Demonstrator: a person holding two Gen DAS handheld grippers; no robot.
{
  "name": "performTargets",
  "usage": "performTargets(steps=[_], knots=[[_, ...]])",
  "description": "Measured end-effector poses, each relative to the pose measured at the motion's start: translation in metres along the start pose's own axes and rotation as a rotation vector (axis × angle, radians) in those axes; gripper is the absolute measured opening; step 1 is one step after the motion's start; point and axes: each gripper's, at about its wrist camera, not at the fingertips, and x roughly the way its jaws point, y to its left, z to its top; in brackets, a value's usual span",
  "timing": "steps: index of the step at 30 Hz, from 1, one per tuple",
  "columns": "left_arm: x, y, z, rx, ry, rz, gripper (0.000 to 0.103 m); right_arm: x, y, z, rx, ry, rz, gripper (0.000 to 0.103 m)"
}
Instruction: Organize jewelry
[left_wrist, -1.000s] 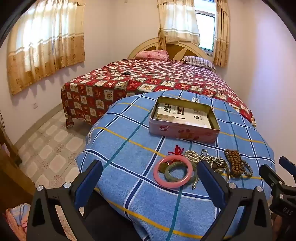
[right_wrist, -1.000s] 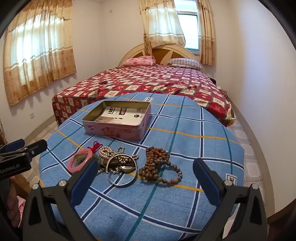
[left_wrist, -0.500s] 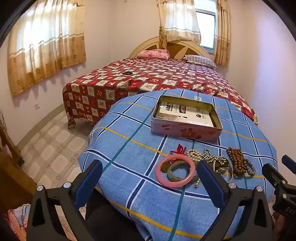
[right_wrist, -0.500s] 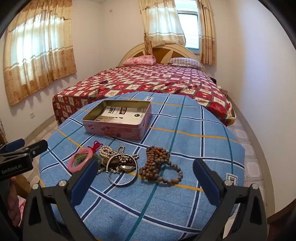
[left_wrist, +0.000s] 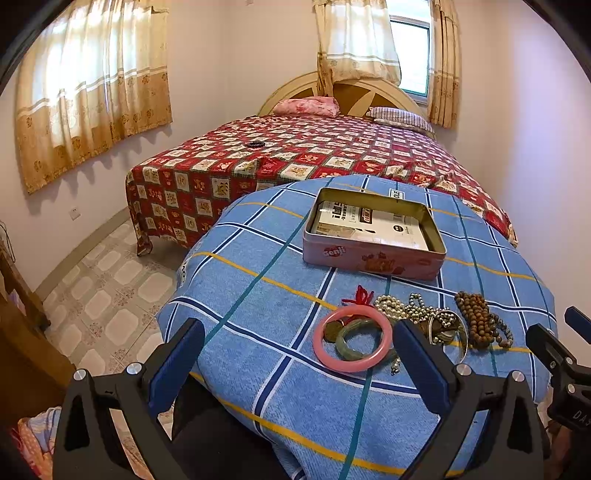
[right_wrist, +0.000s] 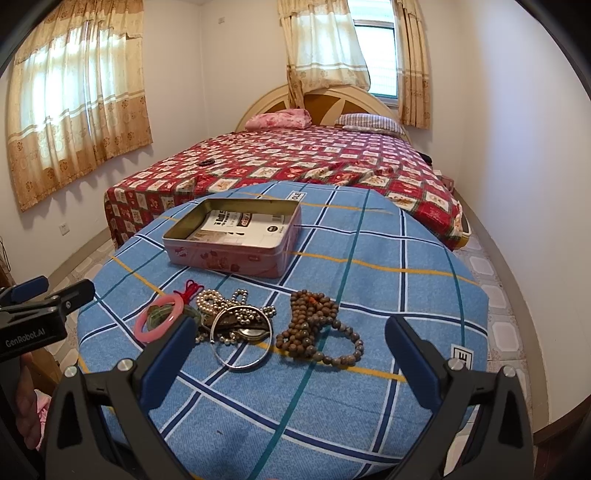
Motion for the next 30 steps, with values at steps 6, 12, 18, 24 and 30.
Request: performTargets(steps=[6, 12, 18, 24, 30], knots=[[0.0015, 0.0002, -0.0008, 0.004, 0.001, 0.000, 0.102, 0.0004, 0.0009, 0.0004, -0.007, 0.009, 0.008, 0.103], [0.0012, 0.0002, -0.0005, 0.006, 0.002, -0.002, 0.102, 0.0008, 0.0013, 0.0004, -0.007, 0.011, 0.008, 0.103], [0.0020, -0.0020, -0.0012, 0.010, 0.000, 0.000, 0.102, 0.0007, 0.0008, 0.0003, -0.006, 0.012, 0.008, 0.103], [0.0019, -0.0021, -0.0011, 0.011, -0.001, 0.001, 0.102, 0.0006, 0.0009, 0.0001, -0.006, 0.012, 0.008, 0.103], [0.0018, -0.0015, -0.0009, 0.010, 0.001, 0.000, 0.102, 0.0005, 0.0012, 0.0003, -0.007, 0.012, 0.008, 0.103]])
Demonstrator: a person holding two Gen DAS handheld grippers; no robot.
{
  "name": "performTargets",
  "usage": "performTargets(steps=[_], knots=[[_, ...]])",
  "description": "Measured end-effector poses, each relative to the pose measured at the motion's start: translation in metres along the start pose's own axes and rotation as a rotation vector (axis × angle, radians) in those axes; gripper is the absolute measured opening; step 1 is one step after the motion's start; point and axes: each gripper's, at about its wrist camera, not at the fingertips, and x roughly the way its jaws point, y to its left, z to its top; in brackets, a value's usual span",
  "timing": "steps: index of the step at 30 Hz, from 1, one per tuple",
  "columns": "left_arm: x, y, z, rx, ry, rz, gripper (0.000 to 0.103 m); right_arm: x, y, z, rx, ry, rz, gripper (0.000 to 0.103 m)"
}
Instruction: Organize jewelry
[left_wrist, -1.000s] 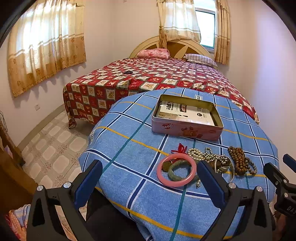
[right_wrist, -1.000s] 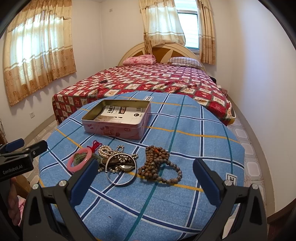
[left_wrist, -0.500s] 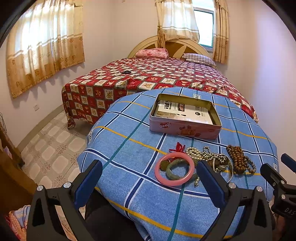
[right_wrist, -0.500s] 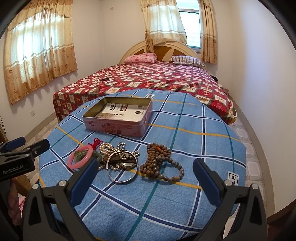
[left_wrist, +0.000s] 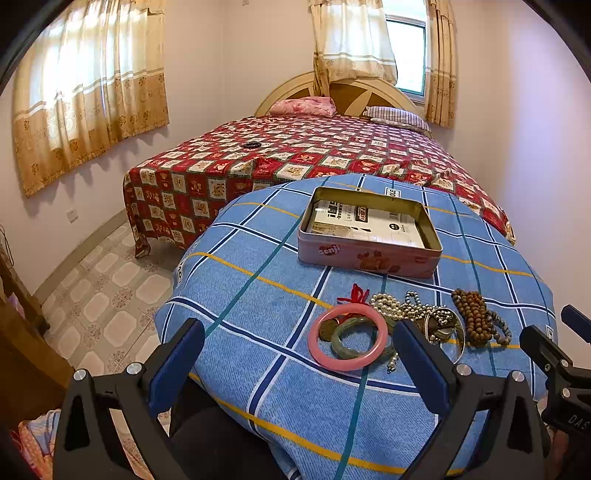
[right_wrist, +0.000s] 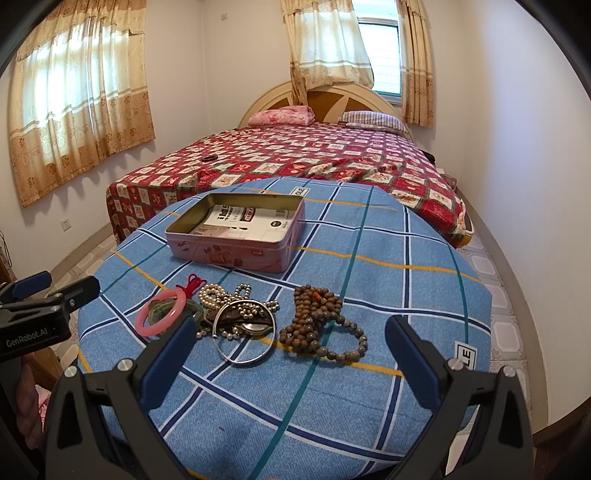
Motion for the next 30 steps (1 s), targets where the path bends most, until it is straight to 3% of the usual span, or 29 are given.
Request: performTargets(steps=[30], knots=[[0.0039, -0.0019, 0.0009, -0.011, 0.011, 0.026, 0.102, -0.0003, -0.0003, 0.0000, -0.002, 0.000, -0.004, 0.103]])
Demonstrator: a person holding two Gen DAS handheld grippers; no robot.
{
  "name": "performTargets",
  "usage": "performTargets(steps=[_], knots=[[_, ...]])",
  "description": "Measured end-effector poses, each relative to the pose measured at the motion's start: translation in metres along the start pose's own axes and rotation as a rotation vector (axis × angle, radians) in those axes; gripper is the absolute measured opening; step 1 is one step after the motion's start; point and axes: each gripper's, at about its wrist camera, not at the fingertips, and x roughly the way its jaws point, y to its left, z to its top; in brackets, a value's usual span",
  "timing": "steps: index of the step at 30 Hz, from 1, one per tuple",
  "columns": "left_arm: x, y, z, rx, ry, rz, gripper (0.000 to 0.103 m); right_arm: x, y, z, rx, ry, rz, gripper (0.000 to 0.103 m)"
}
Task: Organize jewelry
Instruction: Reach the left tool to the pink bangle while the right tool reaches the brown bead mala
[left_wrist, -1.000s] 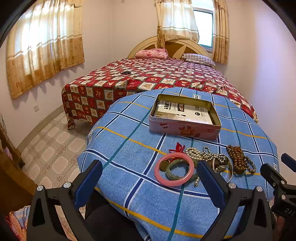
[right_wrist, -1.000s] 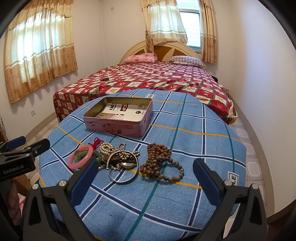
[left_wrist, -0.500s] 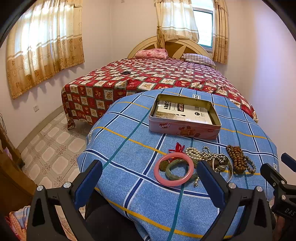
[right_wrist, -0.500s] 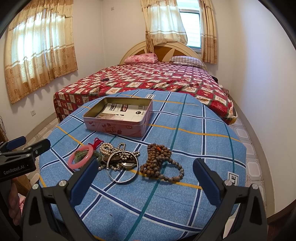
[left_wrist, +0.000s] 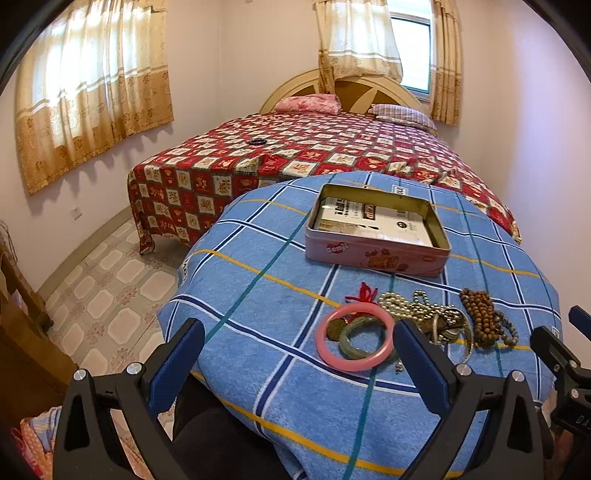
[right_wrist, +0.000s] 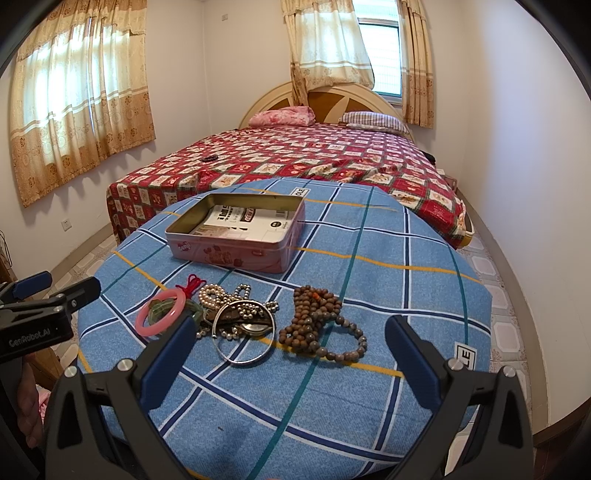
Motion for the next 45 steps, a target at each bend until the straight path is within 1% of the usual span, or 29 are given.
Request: performTargets(steps=[4, 10, 11, 12, 13, 14, 15, 16, 17, 20, 24, 26, 27, 29, 30, 33, 38, 41, 42, 43, 44, 45], knots=[[0.007, 0.007, 0.001, -0.009, 0.006, 0.004, 0.102, -0.001, -0.003, 0.000, -0.007, -0.005, -0.004, 0.103], [0.027, 0.008, -0.004, -0.002, 0.050, -0.026, 0.102, 0.010, -0.017, 0.000, 0.003, 0.014, -0.014, 0.103], [0.032, 0.009, -0.005, -0.001, 0.060, -0.032, 0.100, 0.013, -0.019, 0.000, 0.006, 0.020, -0.017, 0.103], [0.036, 0.008, -0.006, 0.004, 0.067, -0.038, 0.097, 0.016, -0.022, -0.001, 0.010, 0.029, -0.020, 0.101], [0.039, 0.007, -0.007, 0.012, 0.075, -0.041, 0.087, 0.018, -0.024, -0.001, 0.011, 0.035, -0.020, 0.101], [0.043, 0.006, -0.008, 0.020, 0.090, -0.046, 0.080, 0.018, -0.025, -0.001, 0.011, 0.038, -0.021, 0.099], [0.046, 0.005, -0.009, 0.024, 0.102, -0.053, 0.078, 0.021, -0.027, -0.001, 0.013, 0.046, -0.024, 0.098], [0.049, 0.003, -0.010, 0.029, 0.112, -0.064, 0.074, 0.023, -0.028, -0.002, 0.017, 0.052, -0.025, 0.097], [0.052, 0.001, -0.011, 0.038, 0.120, -0.069, 0.069, 0.023, -0.029, -0.002, 0.018, 0.057, -0.022, 0.094], [0.057, -0.004, -0.013, 0.066, 0.131, -0.083, 0.060, 0.033, -0.028, -0.003, 0.015, 0.092, -0.003, 0.086], [0.064, -0.008, -0.016, 0.087, 0.157, -0.096, 0.052, 0.044, -0.022, -0.003, -0.001, 0.127, 0.034, 0.070], [0.068, -0.008, -0.017, 0.090, 0.173, -0.103, 0.045, 0.051, -0.016, -0.002, -0.023, 0.143, 0.059, 0.065], [0.070, -0.008, -0.018, 0.089, 0.180, -0.105, 0.044, 0.053, -0.013, -0.001, -0.031, 0.147, 0.065, 0.060], [0.073, -0.007, -0.020, 0.090, 0.184, -0.107, 0.040, 0.061, -0.007, 0.000, -0.061, 0.164, 0.088, 0.056], [0.075, -0.007, -0.020, 0.090, 0.190, -0.109, 0.039, 0.064, -0.005, 0.000, -0.068, 0.167, 0.094, 0.051], [0.080, -0.008, -0.020, 0.091, 0.196, -0.116, 0.038, 0.077, 0.003, 0.000, -0.104, 0.199, 0.113, 0.042], [0.087, -0.012, -0.018, 0.106, 0.212, -0.134, 0.038, 0.095, 0.009, -0.005, -0.153, 0.254, 0.131, 0.032], [0.092, -0.017, -0.017, 0.122, 0.226, -0.148, 0.036, 0.099, 0.012, -0.005, -0.175, 0.255, 0.134, 0.030], [0.093, -0.018, -0.017, 0.125, 0.229, -0.159, 0.034, 0.101, 0.012, -0.005, -0.179, 0.257, 0.138, 0.029], [0.093, -0.019, -0.018, 0.127, 0.235, -0.176, 0.025, 0.102, 0.012, -0.004, -0.181, 0.256, 0.143, 0.028], [0.094, -0.018, -0.017, 0.128, 0.235, -0.184, 0.021, 0.103, 0.011, -0.004, -0.181, 0.257, 0.153, 0.026], [0.093, -0.017, -0.017, 0.123, 0.229, -0.212, 0.017, 0.104, 0.012, -0.004, -0.182, 0.257, 0.161, 0.021]])
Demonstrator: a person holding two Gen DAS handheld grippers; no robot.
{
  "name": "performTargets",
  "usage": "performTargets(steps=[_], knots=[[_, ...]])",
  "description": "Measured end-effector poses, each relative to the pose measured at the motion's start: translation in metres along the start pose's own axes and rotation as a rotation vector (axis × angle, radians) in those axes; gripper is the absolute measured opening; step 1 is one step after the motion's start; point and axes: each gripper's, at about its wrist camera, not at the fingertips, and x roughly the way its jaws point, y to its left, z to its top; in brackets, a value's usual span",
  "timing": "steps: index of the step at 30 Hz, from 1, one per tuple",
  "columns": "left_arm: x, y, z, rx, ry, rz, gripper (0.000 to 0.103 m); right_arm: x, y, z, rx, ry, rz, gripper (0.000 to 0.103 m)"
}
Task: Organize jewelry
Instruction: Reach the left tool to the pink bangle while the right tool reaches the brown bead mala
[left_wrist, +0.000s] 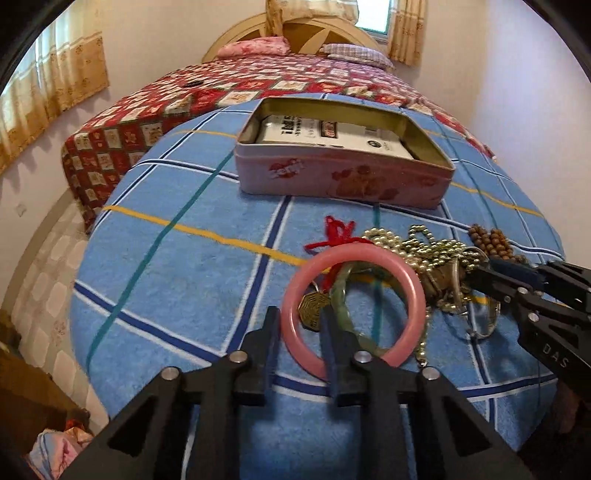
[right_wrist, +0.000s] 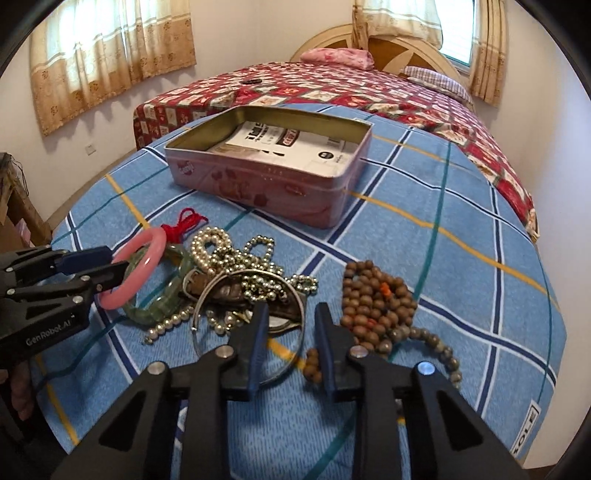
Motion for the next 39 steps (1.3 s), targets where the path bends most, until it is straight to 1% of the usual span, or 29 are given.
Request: performTargets(steps=[1, 2, 5, 6, 12, 15, 17, 19, 20, 21, 24, 26, 27, 28, 29, 31, 35, 36, 37, 38, 39], knots=[[0.000, 0.001, 0.000, -0.004, -0.001, -0.030, 0.012, 0.000, 0.000, 0.000, -0.002, 0.003, 0.007, 0.019], [-0.001, 0.002, 0.000, -0.010, 0.000, -0.057, 0.012, 0.001, 0.000, 0.001, -0.005, 0.004, 0.009, 0.016], [-0.006, -0.002, 0.000, 0.006, -0.019, -0.059, 0.011, 0.001, -0.003, 0.002, 0.000, 0.005, 0.026, 0.009], [-0.008, -0.002, 0.000, 0.006, -0.027, -0.061, 0.011, 0.001, -0.004, 0.002, 0.006, 0.002, 0.031, 0.009], [-0.022, -0.006, 0.008, 0.044, -0.090, -0.040, 0.011, -0.012, -0.009, 0.007, 0.026, -0.052, 0.053, 0.006], [-0.024, -0.005, 0.013, 0.054, -0.108, -0.035, 0.011, -0.011, -0.009, 0.010, 0.021, -0.052, 0.042, 0.006], [-0.023, -0.002, 0.013, 0.050, -0.106, -0.035, 0.011, -0.008, -0.011, 0.011, 0.033, -0.036, 0.057, 0.008], [-0.023, 0.000, 0.013, 0.042, -0.107, -0.036, 0.011, -0.005, -0.012, 0.011, 0.037, -0.020, 0.054, 0.012], [-0.024, 0.000, 0.013, 0.039, -0.112, -0.036, 0.011, -0.004, -0.012, 0.011, 0.035, -0.015, 0.052, 0.018], [-0.026, 0.001, 0.014, 0.035, -0.119, -0.036, 0.011, -0.003, -0.012, 0.010, 0.029, -0.009, 0.051, 0.018], [-0.035, 0.003, 0.017, 0.030, -0.148, -0.039, 0.011, -0.004, -0.012, 0.009, 0.023, -0.001, 0.033, 0.018], [-0.039, 0.002, 0.020, 0.032, -0.162, -0.045, 0.010, -0.014, -0.019, 0.011, 0.054, -0.034, 0.029, 0.018], [-0.042, 0.003, 0.022, 0.032, -0.172, -0.045, 0.007, -0.021, -0.025, 0.012, 0.076, -0.046, 0.027, 0.018], [-0.043, 0.002, 0.023, 0.035, -0.179, -0.046, 0.000, -0.025, -0.030, 0.012, 0.089, -0.052, 0.019, 0.019], [-0.045, 0.002, 0.025, 0.036, -0.187, -0.054, 0.000, -0.028, -0.034, 0.012, 0.096, -0.055, 0.003, 0.019], [-0.044, 0.000, 0.027, 0.042, -0.187, -0.060, 0.000, -0.031, -0.043, 0.009, 0.099, -0.035, -0.053, 0.019], [-0.029, -0.002, 0.023, 0.044, -0.151, -0.068, 0.000, -0.021, -0.050, 0.003, 0.116, 0.019, -0.076, 0.019], [-0.028, -0.002, 0.022, 0.046, -0.149, -0.061, 0.000, -0.021, -0.050, 0.002, 0.119, 0.023, -0.076, 0.021], [-0.028, -0.002, 0.020, 0.048, -0.151, -0.042, 0.000, -0.022, -0.051, 0.000, 0.122, 0.024, -0.073, 0.023], [-0.029, -0.001, 0.020, 0.043, -0.160, -0.020, 0.000, -0.023, -0.051, -0.001, 0.126, 0.022, -0.070, 0.033], [-0.030, 0.000, 0.020, 0.040, -0.164, 0.000, 0.000, -0.023, -0.051, -0.001, 0.132, 0.017, -0.069, 0.046]])
